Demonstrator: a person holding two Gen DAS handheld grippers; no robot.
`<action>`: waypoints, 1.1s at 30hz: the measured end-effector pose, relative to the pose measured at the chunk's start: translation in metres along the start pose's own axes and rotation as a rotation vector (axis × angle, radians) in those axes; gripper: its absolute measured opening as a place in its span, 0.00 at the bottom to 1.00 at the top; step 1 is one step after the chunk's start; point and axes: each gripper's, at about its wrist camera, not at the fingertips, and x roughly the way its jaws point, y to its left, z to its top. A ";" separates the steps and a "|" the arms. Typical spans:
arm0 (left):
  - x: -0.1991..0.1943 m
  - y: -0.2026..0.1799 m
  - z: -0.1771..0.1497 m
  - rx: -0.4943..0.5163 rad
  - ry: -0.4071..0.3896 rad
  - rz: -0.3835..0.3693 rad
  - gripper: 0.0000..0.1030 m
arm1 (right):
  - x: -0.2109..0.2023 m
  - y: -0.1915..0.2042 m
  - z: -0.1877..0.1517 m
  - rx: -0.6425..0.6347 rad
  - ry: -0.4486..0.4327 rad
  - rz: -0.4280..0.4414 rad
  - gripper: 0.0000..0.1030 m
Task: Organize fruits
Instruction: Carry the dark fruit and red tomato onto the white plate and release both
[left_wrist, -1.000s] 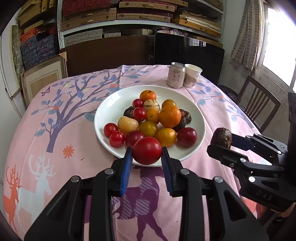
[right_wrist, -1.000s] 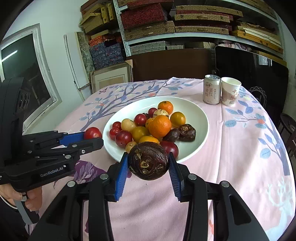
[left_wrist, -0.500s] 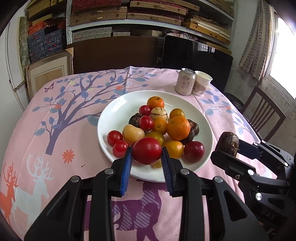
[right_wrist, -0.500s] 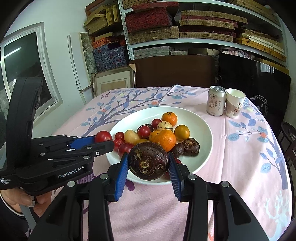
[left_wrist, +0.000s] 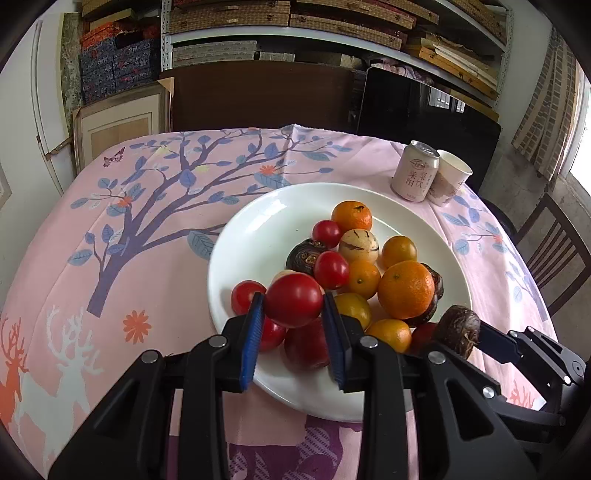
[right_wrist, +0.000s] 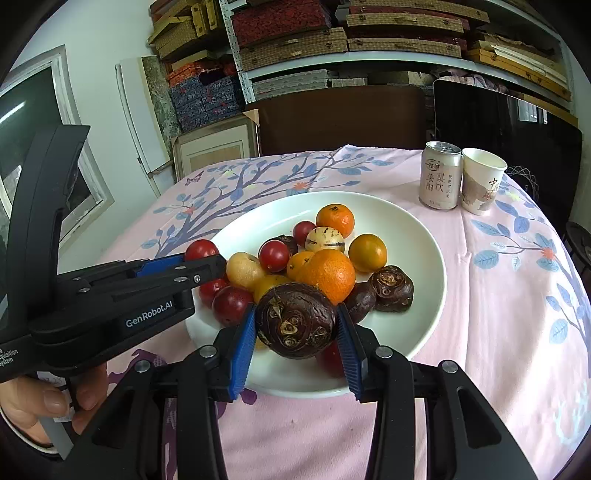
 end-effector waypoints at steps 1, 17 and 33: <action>0.001 -0.001 0.000 0.002 0.000 0.004 0.30 | 0.001 0.000 0.000 -0.002 0.001 -0.001 0.41; 0.010 -0.008 -0.002 0.008 0.014 0.018 0.30 | 0.010 0.007 -0.004 -0.035 0.021 -0.012 0.42; 0.014 -0.009 0.000 -0.001 0.014 0.055 0.60 | 0.009 -0.001 -0.003 0.004 -0.011 -0.018 0.52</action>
